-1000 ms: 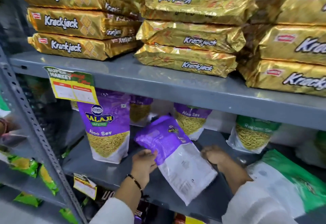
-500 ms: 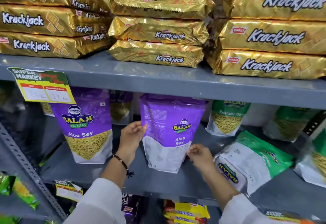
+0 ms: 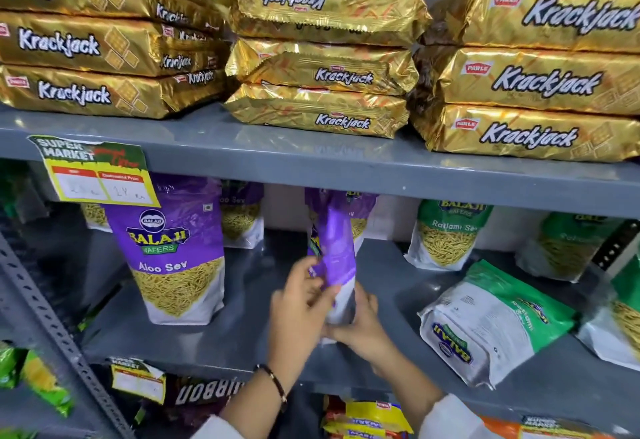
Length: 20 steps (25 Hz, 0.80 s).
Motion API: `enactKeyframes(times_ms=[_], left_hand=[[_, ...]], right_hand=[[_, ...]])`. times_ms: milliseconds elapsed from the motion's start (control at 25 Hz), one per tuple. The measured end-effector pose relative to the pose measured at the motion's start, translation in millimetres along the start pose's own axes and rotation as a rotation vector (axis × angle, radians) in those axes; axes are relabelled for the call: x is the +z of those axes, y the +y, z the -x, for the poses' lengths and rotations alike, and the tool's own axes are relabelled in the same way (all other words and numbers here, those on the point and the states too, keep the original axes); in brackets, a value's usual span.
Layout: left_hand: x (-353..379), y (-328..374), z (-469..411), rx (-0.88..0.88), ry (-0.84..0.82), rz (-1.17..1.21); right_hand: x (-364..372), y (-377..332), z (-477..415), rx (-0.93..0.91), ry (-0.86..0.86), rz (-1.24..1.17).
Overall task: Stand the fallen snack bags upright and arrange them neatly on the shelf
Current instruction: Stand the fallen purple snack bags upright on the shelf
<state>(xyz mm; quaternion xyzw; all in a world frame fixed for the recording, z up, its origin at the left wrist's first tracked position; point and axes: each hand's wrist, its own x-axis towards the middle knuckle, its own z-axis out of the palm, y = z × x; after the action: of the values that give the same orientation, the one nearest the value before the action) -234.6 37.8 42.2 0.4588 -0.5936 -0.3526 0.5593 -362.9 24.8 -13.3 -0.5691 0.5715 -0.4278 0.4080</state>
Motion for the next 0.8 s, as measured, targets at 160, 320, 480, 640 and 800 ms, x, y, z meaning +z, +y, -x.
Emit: enactKeyframes(times_ms=[160, 320, 480, 640, 800], left_hand=[[-22.4, -12.4, -27.7, -0.054, 0.15, 0.206], [-41.1, -25.8, -75.9, -0.219, 0.124, 0.296], [-40.6, -31.0, -89.2, -0.306, -0.09, 0.318], [-44.1, -38.2, -88.5, -0.311, 0.004, 0.365], [-44.9, -38.8, -81.9, -0.199, 0.088, 0.349]], right_hand=[[-12.2, 9.2, -19.3, 0.06, 0.015, -0.319], [-44.0, 16.4, -38.8, 0.168, -0.107, -0.467], [-43.5, 17.1, -47.7, 0.207, -0.023, -0.469], [-28.8, 12.1, -45.5, 0.173, 0.048, -0.444], [-27.7, -5.6, -32.9, 0.218, 0.158, -0.408]])
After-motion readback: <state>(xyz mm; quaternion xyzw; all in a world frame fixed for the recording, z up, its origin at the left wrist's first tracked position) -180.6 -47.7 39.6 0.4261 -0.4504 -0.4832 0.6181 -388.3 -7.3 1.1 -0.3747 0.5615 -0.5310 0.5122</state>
